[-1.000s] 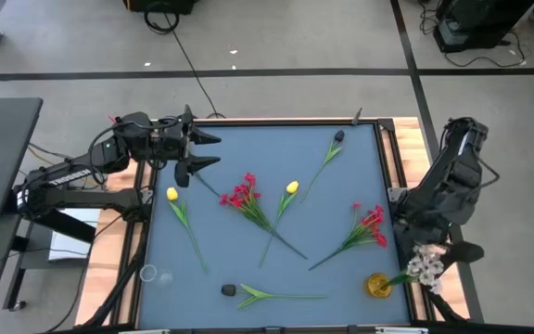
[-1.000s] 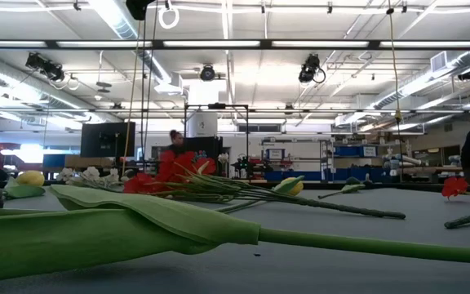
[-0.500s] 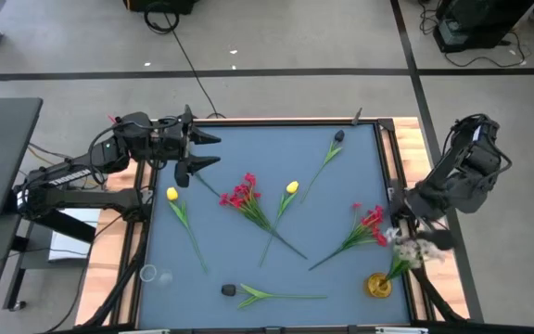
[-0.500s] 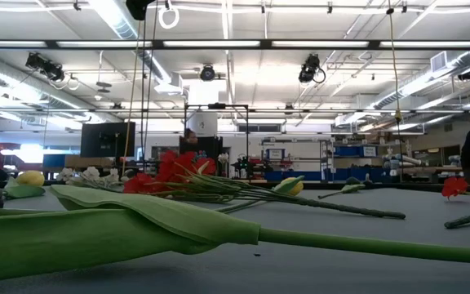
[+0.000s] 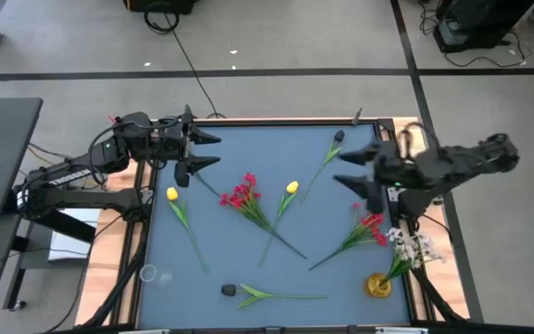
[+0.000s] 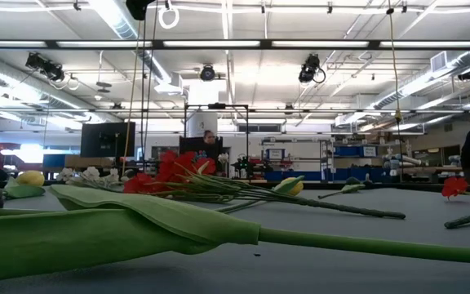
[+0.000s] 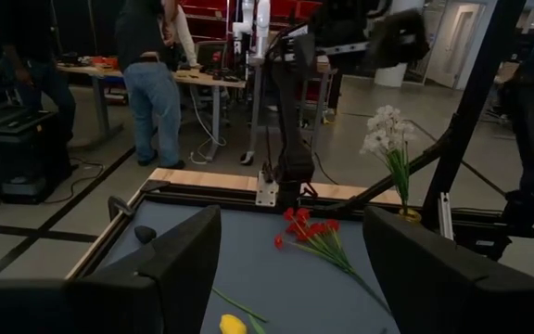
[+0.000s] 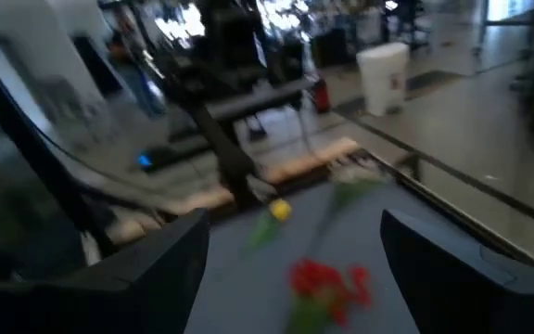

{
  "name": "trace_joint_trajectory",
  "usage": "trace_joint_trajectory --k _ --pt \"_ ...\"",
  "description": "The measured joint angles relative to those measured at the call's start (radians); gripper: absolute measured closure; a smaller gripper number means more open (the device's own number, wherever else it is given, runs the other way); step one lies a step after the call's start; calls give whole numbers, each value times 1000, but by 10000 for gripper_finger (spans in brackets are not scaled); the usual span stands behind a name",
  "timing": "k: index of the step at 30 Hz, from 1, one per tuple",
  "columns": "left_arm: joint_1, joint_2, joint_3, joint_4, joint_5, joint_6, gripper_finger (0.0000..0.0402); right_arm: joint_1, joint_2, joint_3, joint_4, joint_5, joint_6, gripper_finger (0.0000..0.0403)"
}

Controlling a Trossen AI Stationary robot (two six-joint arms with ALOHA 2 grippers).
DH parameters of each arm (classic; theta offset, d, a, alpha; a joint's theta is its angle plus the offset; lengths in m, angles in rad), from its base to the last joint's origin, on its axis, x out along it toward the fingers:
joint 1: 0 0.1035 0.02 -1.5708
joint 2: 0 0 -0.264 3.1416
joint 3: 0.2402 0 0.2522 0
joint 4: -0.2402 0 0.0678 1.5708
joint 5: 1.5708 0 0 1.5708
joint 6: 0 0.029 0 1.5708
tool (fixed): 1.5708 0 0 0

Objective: Sort flowers into vase by color
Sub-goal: Put the white flower into the yellow flower vase

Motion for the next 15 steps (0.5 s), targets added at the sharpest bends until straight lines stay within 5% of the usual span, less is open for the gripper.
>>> trace_joint_trajectory --k 5,15 --pt "0 0 0 0 0 0 131 -118 132 0 146 -136 77 78" --pt "0 0 0 47 1 -72 131 -238 346 -1 162 -145 240 87"
